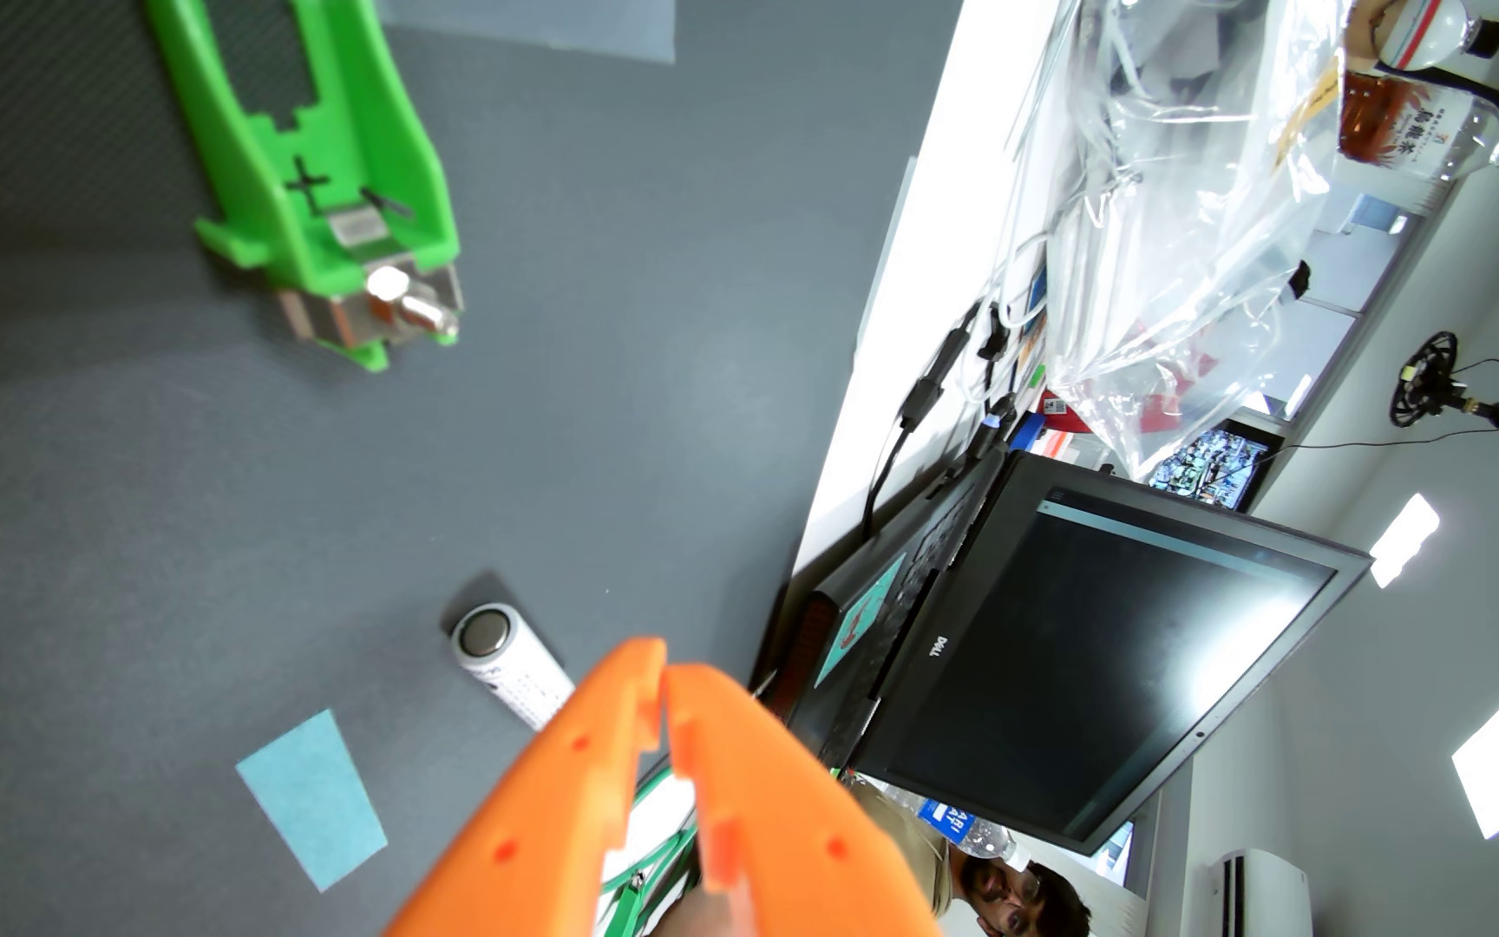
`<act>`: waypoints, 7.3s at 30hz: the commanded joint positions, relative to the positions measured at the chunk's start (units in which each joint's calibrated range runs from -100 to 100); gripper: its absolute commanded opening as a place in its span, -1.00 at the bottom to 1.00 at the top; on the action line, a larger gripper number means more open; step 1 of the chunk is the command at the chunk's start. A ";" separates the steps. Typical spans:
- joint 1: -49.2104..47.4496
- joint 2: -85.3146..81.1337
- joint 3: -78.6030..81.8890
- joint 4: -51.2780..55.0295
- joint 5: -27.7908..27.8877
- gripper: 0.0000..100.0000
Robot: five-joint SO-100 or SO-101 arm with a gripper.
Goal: Insert Battery
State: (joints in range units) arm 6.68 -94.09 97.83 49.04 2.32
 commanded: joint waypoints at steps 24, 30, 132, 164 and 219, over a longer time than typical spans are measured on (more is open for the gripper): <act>-0.30 -0.49 -0.35 -0.01 0.10 -0.97; -0.30 -0.49 -0.35 -0.01 0.10 -0.97; 20.36 99.89 -84.46 25.90 21.00 -0.80; 22.60 105.47 -84.73 21.58 25.48 -0.60; 20.24 111.48 -83.11 18.87 24.76 -0.60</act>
State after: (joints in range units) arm 27.32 17.39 14.92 68.12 27.20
